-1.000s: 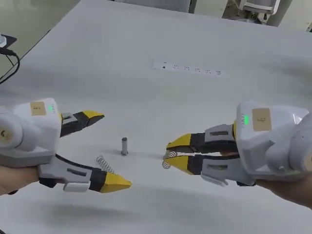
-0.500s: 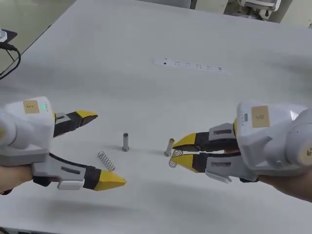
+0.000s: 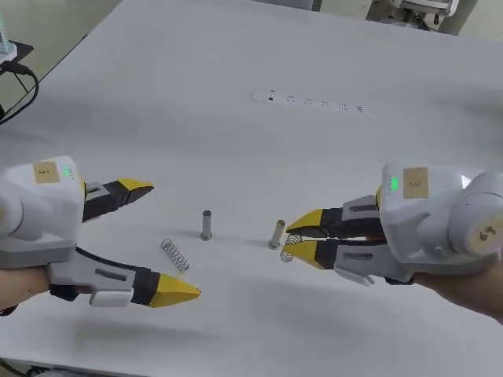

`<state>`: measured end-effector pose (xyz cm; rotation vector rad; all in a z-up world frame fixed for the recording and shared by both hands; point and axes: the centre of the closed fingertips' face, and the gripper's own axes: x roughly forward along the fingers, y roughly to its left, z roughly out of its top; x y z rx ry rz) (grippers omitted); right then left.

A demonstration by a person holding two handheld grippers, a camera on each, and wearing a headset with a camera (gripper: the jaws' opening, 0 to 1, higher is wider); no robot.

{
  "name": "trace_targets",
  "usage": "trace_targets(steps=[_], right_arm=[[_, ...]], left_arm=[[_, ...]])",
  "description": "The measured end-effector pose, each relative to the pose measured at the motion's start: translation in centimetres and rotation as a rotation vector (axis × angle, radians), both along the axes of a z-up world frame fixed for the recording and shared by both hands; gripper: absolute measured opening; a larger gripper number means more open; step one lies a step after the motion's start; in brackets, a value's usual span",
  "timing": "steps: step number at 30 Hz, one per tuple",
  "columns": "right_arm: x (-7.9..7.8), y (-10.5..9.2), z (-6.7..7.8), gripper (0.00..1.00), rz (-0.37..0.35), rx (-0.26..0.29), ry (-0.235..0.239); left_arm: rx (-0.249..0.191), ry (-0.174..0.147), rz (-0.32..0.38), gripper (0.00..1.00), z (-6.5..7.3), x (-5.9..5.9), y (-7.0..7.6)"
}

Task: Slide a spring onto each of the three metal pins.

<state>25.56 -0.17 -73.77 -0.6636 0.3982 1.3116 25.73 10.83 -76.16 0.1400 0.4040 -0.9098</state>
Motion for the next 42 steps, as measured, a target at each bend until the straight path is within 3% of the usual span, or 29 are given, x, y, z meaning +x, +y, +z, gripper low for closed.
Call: trace_targets(steps=[9, 17, 23, 29, 35, 38, 42], right_arm=[[2.4, -0.2, -0.3, 0.06, -0.041, -0.015, -0.034], [4.9, -0.1, 0.1, 0.06, -0.112, 0.024, -0.030], [5.5, 0.0, 0.1, 0.06, -0.113, 0.030, -0.039], [6.0, 0.4, 0.1, 0.06, -0.136, 0.064, 0.000], [6.1, 0.5, -0.5, 0.06, -0.139, 0.058, 0.026], [6.3, 0.5, -0.8, 0.06, -0.141, 0.054, 0.035], [6.5, 0.4, -1.4, 0.07, -0.146, 0.047, 0.059]], left_arm=[[-0.009, -0.004, 0.029, 0.98, 0.0, 0.0, 0.5], [-0.006, 0.016, 0.046, 0.98, -0.3, 0.0, 0.8], [-0.003, 0.015, 0.045, 0.98, -0.3, -0.2, 0.9], [-0.002, 0.021, 0.048, 0.98, -0.6, -0.3, 0.9], [-0.005, 0.030, 0.055, 0.98, -0.8, -0.4, 1.2], [-0.033, 0.031, 0.070, 0.98, -0.4, -0.3, 1.3], [-0.038, 0.030, 0.078, 0.98, -0.3, -0.2, 1.5]])
